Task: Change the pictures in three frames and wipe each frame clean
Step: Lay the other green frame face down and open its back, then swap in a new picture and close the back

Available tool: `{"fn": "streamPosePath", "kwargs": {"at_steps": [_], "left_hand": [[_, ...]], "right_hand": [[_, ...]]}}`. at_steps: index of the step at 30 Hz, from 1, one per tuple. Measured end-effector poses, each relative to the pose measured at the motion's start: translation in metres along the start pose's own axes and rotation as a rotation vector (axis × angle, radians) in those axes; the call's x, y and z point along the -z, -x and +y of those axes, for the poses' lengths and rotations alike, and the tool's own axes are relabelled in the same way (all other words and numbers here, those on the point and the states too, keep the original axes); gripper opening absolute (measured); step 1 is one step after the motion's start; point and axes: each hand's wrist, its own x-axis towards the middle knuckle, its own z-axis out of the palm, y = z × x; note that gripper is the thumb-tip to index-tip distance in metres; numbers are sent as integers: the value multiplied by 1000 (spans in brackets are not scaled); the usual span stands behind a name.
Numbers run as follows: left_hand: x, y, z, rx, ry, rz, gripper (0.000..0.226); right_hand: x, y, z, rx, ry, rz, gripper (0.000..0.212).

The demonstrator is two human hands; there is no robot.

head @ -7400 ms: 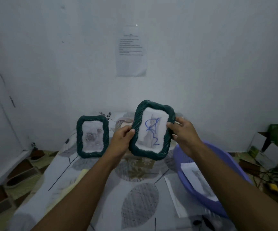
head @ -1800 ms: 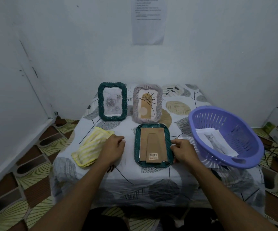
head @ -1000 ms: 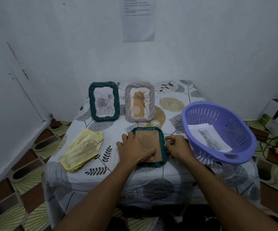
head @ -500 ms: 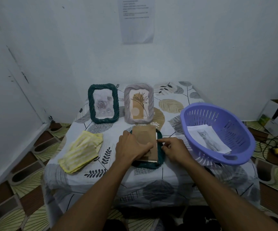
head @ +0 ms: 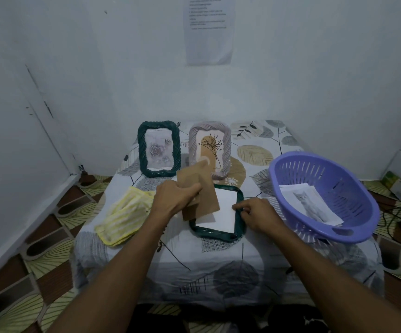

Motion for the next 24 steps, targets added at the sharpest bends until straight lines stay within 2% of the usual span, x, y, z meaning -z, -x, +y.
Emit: {"fn": "streamPosePath", "kwargs": {"at_steps": [5,11,17,21,24], "left_hand": [[3,-1,-24,32,-295,2,65],[-3,2,-41,3,-507,14,59],[-17,10,-62,-95,-609,93,71],[-28,17,-73,-167,-647,203,68],[-32,15,-67,-221,-576,225,49]], "right_hand": [[3,-1,3,28,41,1,40],[4,-1,14,17,40,24,42],[3,2,15,49,81,13,44],[-3,7,13,81,74,7,40],[-5,8,14,75,43,21,39]]}}
